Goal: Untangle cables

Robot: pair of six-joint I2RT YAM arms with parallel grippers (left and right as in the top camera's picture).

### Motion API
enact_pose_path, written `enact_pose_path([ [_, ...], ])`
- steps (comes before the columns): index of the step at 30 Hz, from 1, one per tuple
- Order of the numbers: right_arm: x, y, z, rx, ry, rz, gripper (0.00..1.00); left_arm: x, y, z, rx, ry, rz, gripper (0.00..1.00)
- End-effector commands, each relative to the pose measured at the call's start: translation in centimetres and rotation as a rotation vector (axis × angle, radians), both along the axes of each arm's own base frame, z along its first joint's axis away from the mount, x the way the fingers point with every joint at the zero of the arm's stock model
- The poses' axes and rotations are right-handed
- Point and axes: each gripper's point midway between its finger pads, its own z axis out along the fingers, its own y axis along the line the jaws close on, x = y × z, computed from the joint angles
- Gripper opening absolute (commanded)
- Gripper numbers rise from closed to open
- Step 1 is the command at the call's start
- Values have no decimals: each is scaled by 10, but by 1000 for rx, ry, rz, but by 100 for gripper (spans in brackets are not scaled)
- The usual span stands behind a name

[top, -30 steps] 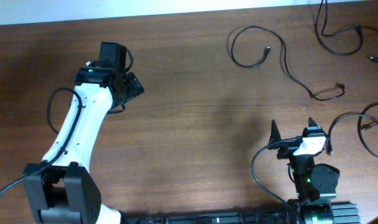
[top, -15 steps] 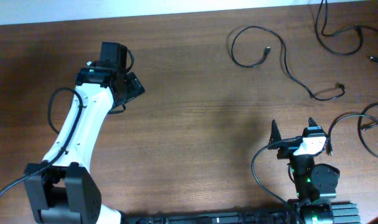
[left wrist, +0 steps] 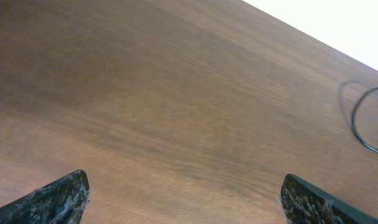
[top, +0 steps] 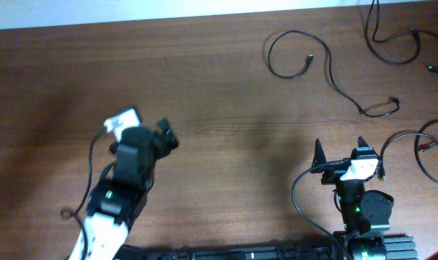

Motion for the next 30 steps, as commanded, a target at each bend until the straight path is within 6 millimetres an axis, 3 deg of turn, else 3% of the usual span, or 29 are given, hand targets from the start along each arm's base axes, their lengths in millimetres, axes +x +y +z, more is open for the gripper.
enact_pose_path([
  [1, 0, -1, -3, 11, 2, -6, 99, -29, 19, -7, -52, -61, -39, 99],
  [5, 0, -1, -3, 11, 2, -6, 99, -62, 42, 12, -24, -282, -32, 99],
  [11, 0, -1, -3, 11, 2, -6, 99, -78, 52, -6, 2, -415, -23, 99],
  [18, 0, -1, -3, 11, 2, -6, 99, -68, 67, 8, 143, -572, -2, 99],
  [22, 0, -1, -3, 11, 2, -6, 99, -65, 67, -9, 172, -551, -16, 99],
  [30, 0, -1, -3, 11, 2, -6, 99, -64, 54, -10, 361, -542, -166, 99],
])
